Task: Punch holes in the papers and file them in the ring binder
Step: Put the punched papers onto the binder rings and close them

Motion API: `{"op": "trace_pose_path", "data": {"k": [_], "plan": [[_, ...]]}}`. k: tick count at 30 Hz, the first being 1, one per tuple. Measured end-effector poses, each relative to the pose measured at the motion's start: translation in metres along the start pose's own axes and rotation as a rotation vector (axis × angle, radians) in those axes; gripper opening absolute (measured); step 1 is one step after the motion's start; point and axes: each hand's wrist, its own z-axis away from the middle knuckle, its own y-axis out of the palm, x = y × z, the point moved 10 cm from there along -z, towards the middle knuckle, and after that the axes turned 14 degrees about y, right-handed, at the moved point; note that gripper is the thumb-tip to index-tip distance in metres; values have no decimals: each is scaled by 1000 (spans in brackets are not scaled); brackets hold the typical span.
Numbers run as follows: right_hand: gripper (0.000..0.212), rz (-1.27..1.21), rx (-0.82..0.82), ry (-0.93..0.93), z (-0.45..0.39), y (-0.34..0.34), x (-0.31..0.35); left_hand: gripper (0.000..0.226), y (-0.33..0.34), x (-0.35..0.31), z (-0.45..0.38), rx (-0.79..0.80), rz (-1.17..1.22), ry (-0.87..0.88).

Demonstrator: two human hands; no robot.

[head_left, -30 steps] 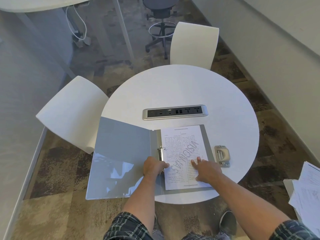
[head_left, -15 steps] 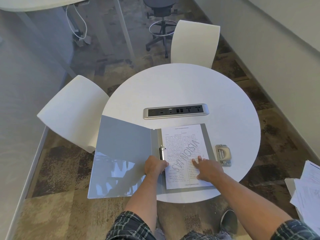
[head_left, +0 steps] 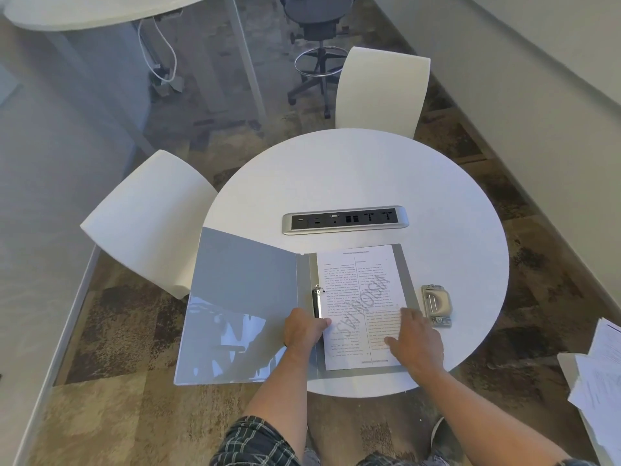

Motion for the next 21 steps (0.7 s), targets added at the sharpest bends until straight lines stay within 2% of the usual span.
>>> {"op": "trace_pose_path", "data": {"k": [4,8,15,21], "plan": [[66,-48,-12,178,1,-9,-9,43,-4,-1,-3,-7,19,1],[58,-82,44,272,5,-1,-12,44,-1,6,-3,-7,7,-3],[55,-136,84,324,8,5,-13,45,2,8,-2,-4,-2,-7],[49,-302,171,321,-6,18,-22,38,1,7,-3,-6,-24,5]]}}
